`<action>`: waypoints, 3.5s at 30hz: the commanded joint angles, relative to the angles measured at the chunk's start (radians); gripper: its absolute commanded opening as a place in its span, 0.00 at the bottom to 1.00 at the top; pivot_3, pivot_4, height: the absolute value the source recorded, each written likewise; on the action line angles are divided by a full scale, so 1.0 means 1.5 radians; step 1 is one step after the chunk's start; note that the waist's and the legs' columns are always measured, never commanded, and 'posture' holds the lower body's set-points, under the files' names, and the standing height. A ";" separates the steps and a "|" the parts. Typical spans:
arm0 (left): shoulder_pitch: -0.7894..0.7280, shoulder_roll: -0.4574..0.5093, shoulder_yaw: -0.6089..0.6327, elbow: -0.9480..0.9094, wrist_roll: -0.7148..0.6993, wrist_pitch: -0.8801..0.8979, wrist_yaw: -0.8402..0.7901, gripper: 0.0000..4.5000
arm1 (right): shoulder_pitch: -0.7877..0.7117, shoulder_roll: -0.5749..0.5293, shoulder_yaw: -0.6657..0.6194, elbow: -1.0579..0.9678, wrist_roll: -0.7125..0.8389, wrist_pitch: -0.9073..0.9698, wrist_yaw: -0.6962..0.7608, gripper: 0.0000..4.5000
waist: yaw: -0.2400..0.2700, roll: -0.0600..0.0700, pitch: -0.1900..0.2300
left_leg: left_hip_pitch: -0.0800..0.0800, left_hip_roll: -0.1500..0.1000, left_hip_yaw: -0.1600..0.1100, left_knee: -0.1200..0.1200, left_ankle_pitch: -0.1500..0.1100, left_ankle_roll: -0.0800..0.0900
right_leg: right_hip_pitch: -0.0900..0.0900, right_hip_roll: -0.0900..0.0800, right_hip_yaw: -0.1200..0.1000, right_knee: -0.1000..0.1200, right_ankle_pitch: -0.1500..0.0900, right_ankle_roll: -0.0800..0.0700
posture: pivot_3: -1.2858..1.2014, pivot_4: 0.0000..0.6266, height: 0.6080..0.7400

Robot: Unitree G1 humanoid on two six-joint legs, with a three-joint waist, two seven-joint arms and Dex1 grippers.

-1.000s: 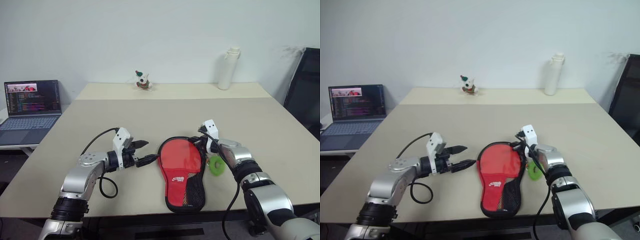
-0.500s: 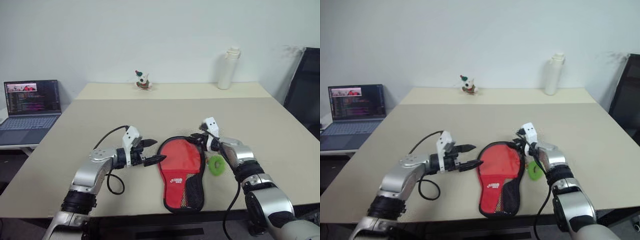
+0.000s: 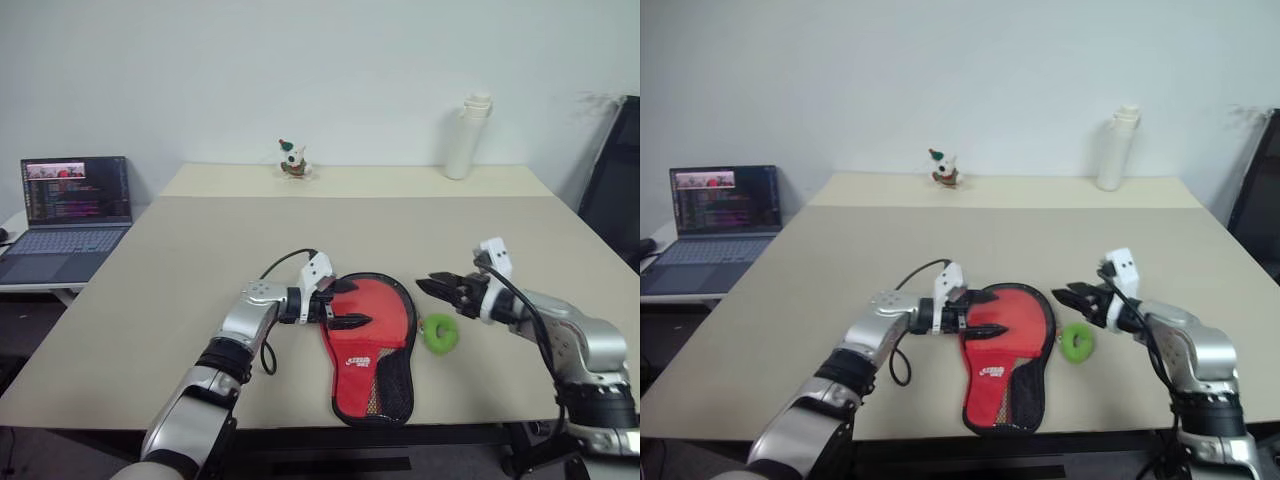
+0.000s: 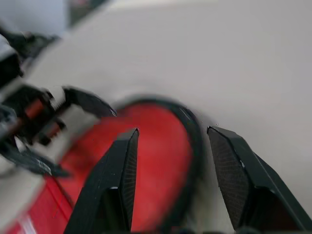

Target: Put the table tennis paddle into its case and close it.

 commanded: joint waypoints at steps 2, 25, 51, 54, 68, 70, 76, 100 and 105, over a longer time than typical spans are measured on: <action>-0.045 -0.034 -0.006 0.087 0.036 -0.084 -0.004 1.00 | 0.066 0.000 -0.034 -0.096 0.015 0.022 -0.053 0.53 | -0.004 0.000 0.000 | 0.000 0.000 0.000 0.000 0.000 0.000 | 0.000 0.001 0.000 0.000 0.000 0.000 | 0.52 0.24 1.00; -0.041 -0.053 -0.008 0.151 0.085 -0.151 -0.036 1.00 | 0.133 0.091 0.031 -0.058 -0.041 -0.017 -0.192 0.03 | -0.013 0.000 0.000 | 0.001 0.001 0.000 0.000 0.000 0.000 | 0.001 0.003 0.000 0.000 0.000 0.000 | 0.52 0.24 1.00; -0.051 -0.103 -0.024 0.233 0.136 -0.184 -0.008 1.00 | 0.493 -0.156 -0.020 -0.510 0.310 0.199 0.004 0.00 | 0.006 -0.001 -0.007 | 0.001 0.000 -0.002 0.001 0.000 0.000 | 0.003 0.000 -0.002 -0.001 -0.001 0.002 | 0.52 0.24 1.00; -0.051 -0.103 -0.023 0.234 0.137 -0.185 -0.006 1.00 | 0.528 -0.178 -0.011 -0.548 0.364 0.191 0.016 0.00 | 0.006 -0.002 -0.007 | 0.001 0.000 -0.002 0.001 0.000 0.000 | 0.004 -0.001 -0.002 -0.001 -0.001 0.002 | 0.52 0.24 1.00; -0.058 -0.106 -0.008 0.231 0.127 -0.180 0.015 1.00 | 0.433 -0.197 0.058 -0.483 0.418 0.178 -0.074 0.11 | 0.005 -0.004 -0.008 | 0.004 0.000 -0.004 0.001 0.000 0.000 | 0.007 -0.001 -0.003 -0.002 -0.002 0.001 | 0.52 0.24 1.00; -0.059 -0.107 -0.004 0.228 0.124 -0.178 0.016 1.00 | 0.432 -0.208 0.053 -0.477 0.425 0.171 -0.061 0.23 | 0.005 -0.004 -0.008 | 0.004 0.000 -0.004 0.001 0.000 0.000 | 0.007 -0.001 -0.003 -0.002 -0.001 0.001 | 0.52 0.24 1.00; -0.057 -0.104 0.016 0.187 0.106 -0.176 0.011 1.00 | 0.389 -0.233 0.024 -0.438 0.409 0.129 -0.037 0.53 | 0.005 -0.005 -0.007 | 0.004 0.000 -0.005 0.001 0.000 0.000 | 0.007 -0.001 -0.003 -0.002 -0.001 0.002 | 0.52 0.24 1.00; 0.416 0.181 0.204 -0.659 -0.110 0.218 0.131 1.00 | -0.056 -0.218 0.141 0.248 -0.052 -0.367 0.281 0.53 | -0.005 -0.003 -0.002 | 0.002 0.001 -0.002 0.000 0.000 0.000 | 0.002 0.000 0.000 0.001 -0.002 0.001 | 0.52 0.24 1.00; 0.402 0.158 0.214 -0.657 -0.133 0.240 0.186 1.00 | -0.053 -0.220 0.132 0.218 -0.050 -0.334 0.287 0.53 | -0.001 -0.003 -0.001 | 0.002 0.001 -0.002 0.000 0.000 0.000 | 0.002 -0.001 0.000 0.001 -0.001 0.001 | 0.52 0.24 1.00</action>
